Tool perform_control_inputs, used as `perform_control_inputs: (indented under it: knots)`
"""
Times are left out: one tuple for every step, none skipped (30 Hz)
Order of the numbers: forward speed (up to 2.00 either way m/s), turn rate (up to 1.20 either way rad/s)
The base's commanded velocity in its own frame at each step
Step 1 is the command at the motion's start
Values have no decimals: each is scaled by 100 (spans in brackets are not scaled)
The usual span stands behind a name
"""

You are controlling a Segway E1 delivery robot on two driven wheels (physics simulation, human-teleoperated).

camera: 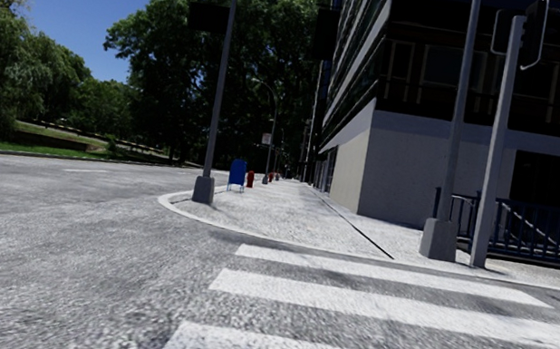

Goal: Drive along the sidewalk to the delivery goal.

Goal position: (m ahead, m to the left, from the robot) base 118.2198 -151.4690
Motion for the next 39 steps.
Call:
perform_control_inputs:
  knots:
    - [200,0]
    - [200,0]
    - [200,0]
    - [200,-6]
    - [200,-32]
    - [200,-43]
    - [200,-43]
    - [200,-46]
    - [200,-46]
    - [200,-46]
    - [200,-46]
    - [200,-46]
    - [200,-46]
    - [200,-46]
    - [200,-46]
    - [200,-46]
    - [200,-46]
    - [200,-41]
    - [200,0]
    - [200,0]
    - [200,0]
    - [200,0]
    - [200,0]
    - [200,0]
    - [200,0]
    - [200,0]
    - [200,0]
    - [200,0]
    - [200,0]
    - [200,0]
    - [200,0]
    - [200,0]
    - [200,0]
    - [200,0]
    - [200,0]
    - [200,0]
    - [200,0]
    - [200,0]
    - [200,0]
